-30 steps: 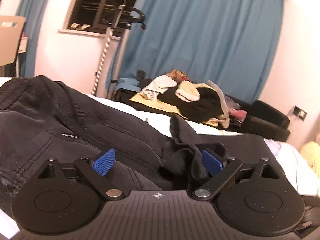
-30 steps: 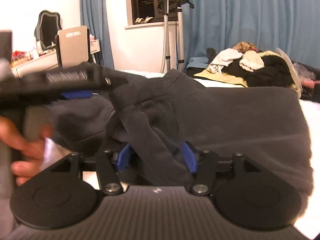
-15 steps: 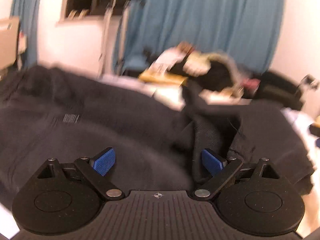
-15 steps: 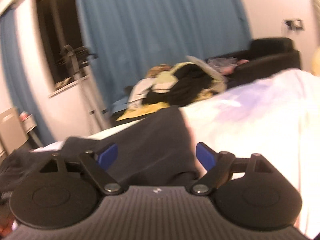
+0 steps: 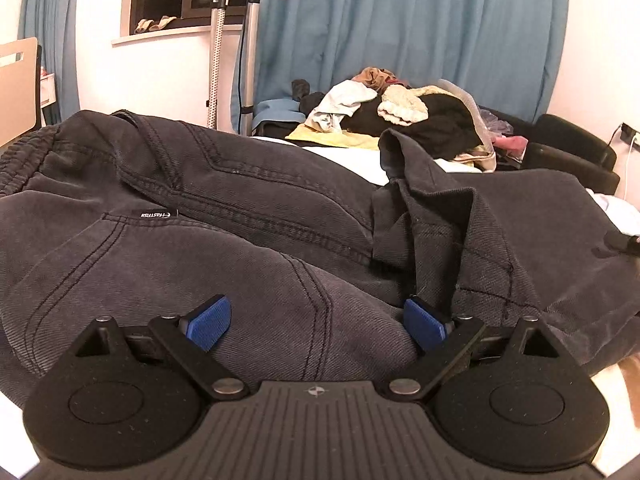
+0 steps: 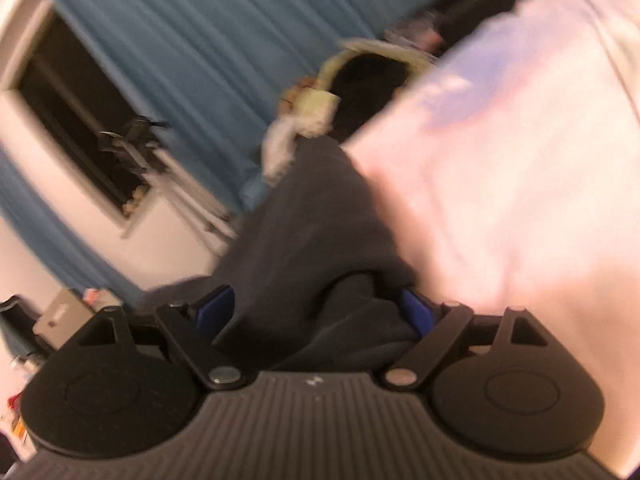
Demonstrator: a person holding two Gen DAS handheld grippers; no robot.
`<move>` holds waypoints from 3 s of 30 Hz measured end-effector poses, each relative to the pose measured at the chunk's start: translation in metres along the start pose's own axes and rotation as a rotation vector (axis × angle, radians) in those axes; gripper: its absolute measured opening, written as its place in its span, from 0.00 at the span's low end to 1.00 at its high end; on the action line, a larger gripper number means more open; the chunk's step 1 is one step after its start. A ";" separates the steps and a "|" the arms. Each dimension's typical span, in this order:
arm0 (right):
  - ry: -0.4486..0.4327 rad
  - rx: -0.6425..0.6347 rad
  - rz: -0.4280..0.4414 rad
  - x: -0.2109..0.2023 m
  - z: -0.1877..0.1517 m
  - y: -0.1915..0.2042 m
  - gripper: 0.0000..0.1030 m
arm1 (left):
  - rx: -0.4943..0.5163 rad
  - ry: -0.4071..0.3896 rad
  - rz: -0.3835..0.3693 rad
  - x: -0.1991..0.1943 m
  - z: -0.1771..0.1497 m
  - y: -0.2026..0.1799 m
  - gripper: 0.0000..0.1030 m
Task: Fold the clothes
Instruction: 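Lay the held leg onto the folded sweatpants with the right tool, then lift the folded sweatpants bundle off the duvet with the right tool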
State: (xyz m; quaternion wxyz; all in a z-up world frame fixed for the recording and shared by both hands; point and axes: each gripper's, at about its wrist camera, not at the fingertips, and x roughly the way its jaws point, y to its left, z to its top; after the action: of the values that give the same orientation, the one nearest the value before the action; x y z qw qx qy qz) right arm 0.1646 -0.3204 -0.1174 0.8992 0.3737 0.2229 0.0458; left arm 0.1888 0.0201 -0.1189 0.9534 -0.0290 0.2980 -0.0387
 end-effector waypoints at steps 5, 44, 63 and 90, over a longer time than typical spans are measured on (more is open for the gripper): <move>-0.055 0.028 0.087 -0.007 -0.001 0.000 0.89 | -0.055 -0.091 -0.004 -0.015 0.005 0.011 0.92; 0.003 0.045 -0.026 0.026 0.002 -0.015 0.37 | 0.044 -0.020 -0.057 -0.001 0.003 -0.009 0.94; -0.198 -0.176 -0.052 -0.127 0.058 0.051 0.14 | 0.015 -0.156 -0.167 -0.057 0.011 -0.046 0.94; -0.226 -0.695 0.002 -0.032 -0.046 0.288 0.16 | -0.246 -0.357 -0.110 -0.199 0.085 0.086 0.95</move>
State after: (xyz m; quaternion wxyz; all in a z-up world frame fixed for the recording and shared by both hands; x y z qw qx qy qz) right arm 0.1404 -0.0922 0.0654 0.9914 0.0486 0.0930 0.0784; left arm 0.0785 0.1265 0.0566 0.9767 -0.1678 0.1251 -0.0482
